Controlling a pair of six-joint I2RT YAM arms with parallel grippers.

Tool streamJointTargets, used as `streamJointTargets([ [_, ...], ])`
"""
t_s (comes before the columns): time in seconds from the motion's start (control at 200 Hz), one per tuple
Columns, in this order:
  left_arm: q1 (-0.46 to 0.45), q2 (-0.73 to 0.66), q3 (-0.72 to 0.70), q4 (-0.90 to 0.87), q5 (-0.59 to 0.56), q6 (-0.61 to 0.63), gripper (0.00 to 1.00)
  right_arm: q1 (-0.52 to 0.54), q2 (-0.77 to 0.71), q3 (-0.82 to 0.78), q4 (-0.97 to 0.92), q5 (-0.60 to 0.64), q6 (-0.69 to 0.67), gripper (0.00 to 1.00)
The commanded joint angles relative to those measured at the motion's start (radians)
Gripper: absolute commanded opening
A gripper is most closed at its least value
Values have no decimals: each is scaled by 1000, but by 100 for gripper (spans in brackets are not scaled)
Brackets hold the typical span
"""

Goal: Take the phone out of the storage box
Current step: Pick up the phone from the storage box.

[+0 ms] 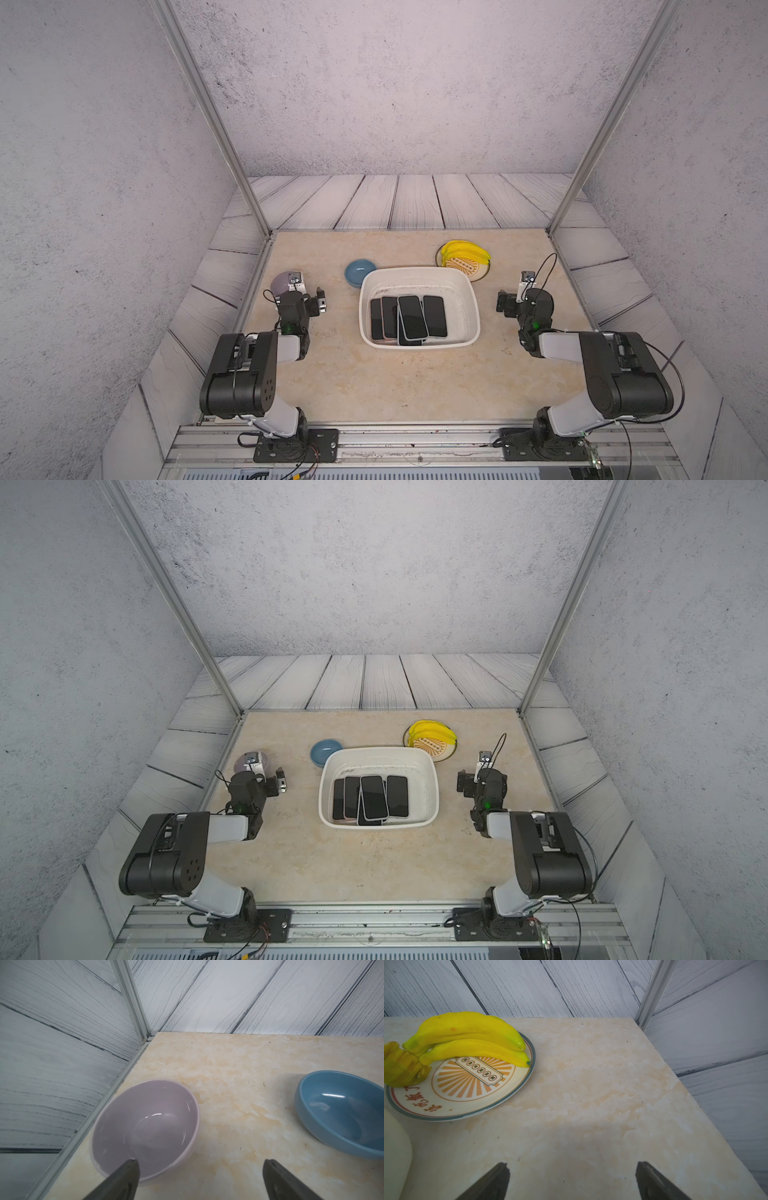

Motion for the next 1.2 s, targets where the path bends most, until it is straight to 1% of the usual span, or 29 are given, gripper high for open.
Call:
streamJointTargets([
  [0.0,-4,7,-9,11,3,10,98,-3,-5,-6,16,-56,-24,100],
  [0.03,-5,6,-9,11,3,11,98,-3,-12,-11,21,-89,-41,100],
  [0.065,-4,7,-10,10,3,10,98,-2,-19,-21,26,-101,-45,100],
  [0.145,-4,3,-8,0,4,10,99,-3,-15,-36,58,-56,-24,100],
  [0.225,-4,4,-7,2,3,10,99,-4,2,5,2,-21,-7,100],
  [0.245,-4,8,-11,15,3,10,99,-3,5,19,-19,-28,-4,99],
  [0.33,-4,20,-14,48,0,15,98,-5,6,14,-7,-25,-3,100],
  [0.405,-1,23,-14,50,3,17,99,-23,1,20,-27,-66,1,99],
  [0.47,-3,13,-11,33,7,15,98,-23,-6,22,-23,-44,2,100],
  [0.51,0,-4,10,-21,8,10,99,-23,-26,41,-43,-14,10,100],
  [0.54,1,-20,27,-64,2,5,99,-23,-54,77,-143,8,20,100],
  [0.581,7,-53,86,-207,-21,-7,99,-23,-95,183,-356,54,65,99],
  [0.616,14,-71,180,-373,-22,-25,99,-23,-118,284,-562,76,120,100],
  [0.636,17,-74,243,-507,-29,-50,98,-23,-123,354,-677,78,142,100],
  [0.661,20,-76,331,-670,-43,-98,99,-23,-121,418,-764,70,167,100],
  [0.691,30,-77,429,-832,-16,-125,99,-24,-109,488,-849,61,213,100],
  [0.721,37,-82,492,-927,30,-141,99,-24,-90,551,-928,46,271,100],
  [0.756,40,-97,554,-1011,78,-160,99,-25,-58,636,-1033,-15,289,100],
  [0.816,41,-129,634,-1127,126,-209,99,-24,-1,791,-1190,-186,286,100],
  [0.871,41,-166,677,-1197,180,-251,99,-14,39,876,-1244,-325,325,100],
  [0.936,42,-216,708,-1265,266,-282,99,24,73,965,-1315,-405,364,100],
  [0.971,39,-236,732,-1327,303,-310,98,63,88,1020,-1374,-423,365,99],
  [1.011,37,-243,760,-1408,374,-336,98,117,110,1096,-1465,-429,346,100],
  [1.086,21,-255,777,-1516,489,-373,99,237,164,1243,-1680,-382,298,100],
  [1.141,-23,-285,753,-1562,504,-382,99,309,203,1331,-1826,-365,290,100],
  [1.196,-81,-326,720,-1596,489,-375,99,371,220,1361,-1925,-345,305,99],
])
